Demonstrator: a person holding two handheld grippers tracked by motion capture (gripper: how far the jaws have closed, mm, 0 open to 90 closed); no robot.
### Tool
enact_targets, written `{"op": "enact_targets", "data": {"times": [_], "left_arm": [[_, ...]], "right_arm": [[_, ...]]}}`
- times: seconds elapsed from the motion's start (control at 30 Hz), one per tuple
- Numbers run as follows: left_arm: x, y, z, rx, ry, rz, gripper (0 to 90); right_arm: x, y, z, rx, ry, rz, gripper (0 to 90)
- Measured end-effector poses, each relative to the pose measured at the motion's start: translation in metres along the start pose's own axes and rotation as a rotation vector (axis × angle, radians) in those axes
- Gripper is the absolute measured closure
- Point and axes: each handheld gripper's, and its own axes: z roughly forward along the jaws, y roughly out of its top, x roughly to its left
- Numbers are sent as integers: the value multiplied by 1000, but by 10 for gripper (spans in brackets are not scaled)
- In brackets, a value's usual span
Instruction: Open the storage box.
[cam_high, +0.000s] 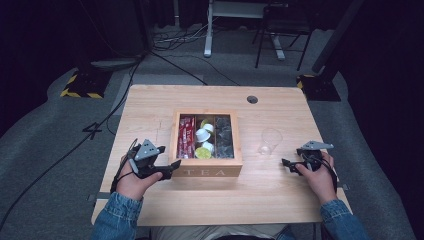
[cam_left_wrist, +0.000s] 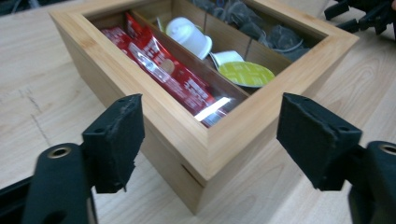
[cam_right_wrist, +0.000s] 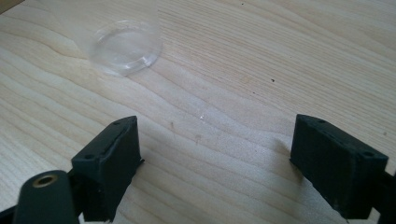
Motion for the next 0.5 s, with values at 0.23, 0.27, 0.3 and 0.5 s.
{"op": "enact_targets", "data": {"times": [0.23,0.27,0.3,0.5], "left_arm": [[-5,-8,11,147,40,-8,187],[-4,-9,12,153,42,-7,187],[-3,-10,12,157,43,-7,189],[-1,-13,14,182,38,19,386]], "right_arm": [[0,0,0,0,1,-1,157],[0,0,0,0,1,0,157],[0,0,0,0,1,-1,157],[0,0,0,0,1,0,157]]}}
